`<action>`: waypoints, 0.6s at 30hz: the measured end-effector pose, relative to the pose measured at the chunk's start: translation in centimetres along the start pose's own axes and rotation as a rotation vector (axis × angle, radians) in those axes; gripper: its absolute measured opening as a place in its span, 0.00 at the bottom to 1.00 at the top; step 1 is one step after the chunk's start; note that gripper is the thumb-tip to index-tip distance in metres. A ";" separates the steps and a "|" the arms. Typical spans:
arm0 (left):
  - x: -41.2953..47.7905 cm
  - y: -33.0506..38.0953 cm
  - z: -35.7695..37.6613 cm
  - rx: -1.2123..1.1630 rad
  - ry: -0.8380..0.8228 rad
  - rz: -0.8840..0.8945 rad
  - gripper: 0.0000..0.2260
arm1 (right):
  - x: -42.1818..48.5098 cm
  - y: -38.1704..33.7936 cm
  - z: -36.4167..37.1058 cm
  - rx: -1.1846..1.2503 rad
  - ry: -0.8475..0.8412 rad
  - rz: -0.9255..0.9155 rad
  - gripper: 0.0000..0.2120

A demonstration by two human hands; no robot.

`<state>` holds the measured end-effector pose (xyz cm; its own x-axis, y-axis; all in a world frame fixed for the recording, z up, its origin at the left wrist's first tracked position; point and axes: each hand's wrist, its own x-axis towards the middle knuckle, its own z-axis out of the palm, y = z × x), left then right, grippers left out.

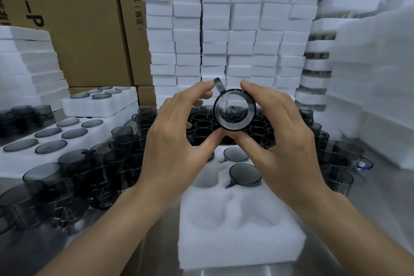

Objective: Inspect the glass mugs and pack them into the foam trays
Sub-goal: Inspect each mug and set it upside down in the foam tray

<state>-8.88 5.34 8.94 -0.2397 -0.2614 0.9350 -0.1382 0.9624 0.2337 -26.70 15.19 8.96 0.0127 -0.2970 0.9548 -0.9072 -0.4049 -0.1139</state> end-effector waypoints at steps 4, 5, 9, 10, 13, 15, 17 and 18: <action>-0.1 0.1 0.0 -0.016 -0.010 0.001 0.34 | 0.0 -0.2 0.0 0.016 0.011 0.011 0.31; -0.1 0.1 0.1 -0.014 -0.010 0.003 0.33 | 0.0 -0.3 0.0 0.025 0.013 0.018 0.31; -0.3 0.4 0.5 -0.004 -0.029 0.028 0.27 | 0.1 -1.0 -0.1 0.081 0.022 0.034 0.30; -0.4 0.4 0.6 -0.010 -0.034 0.023 0.27 | 0.1 -1.1 -0.1 0.092 0.025 0.030 0.29; -0.4 0.5 0.5 -0.031 -0.038 0.006 0.27 | 0.1 -1.4 -0.2 0.118 0.039 0.052 0.25; -0.3 0.7 0.4 -0.043 -0.037 -0.002 0.27 | 0.1 -1.6 -0.2 0.158 0.044 0.121 0.24; -0.3 0.9 0.4 -0.061 -0.035 -0.007 0.27 | 0.1 -1.8 -0.2 0.210 0.042 0.198 0.22; -0.3 1.0 0.3 -0.069 -0.035 -0.009 0.27 | 0.2 -1.9 -0.2 0.236 0.040 0.233 0.21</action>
<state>-9.28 6.39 8.79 -0.2721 -0.2715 0.9232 -0.0739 0.9624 0.2613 -25.06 16.04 9.37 -0.2038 -0.3730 0.9051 -0.7614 -0.5208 -0.3861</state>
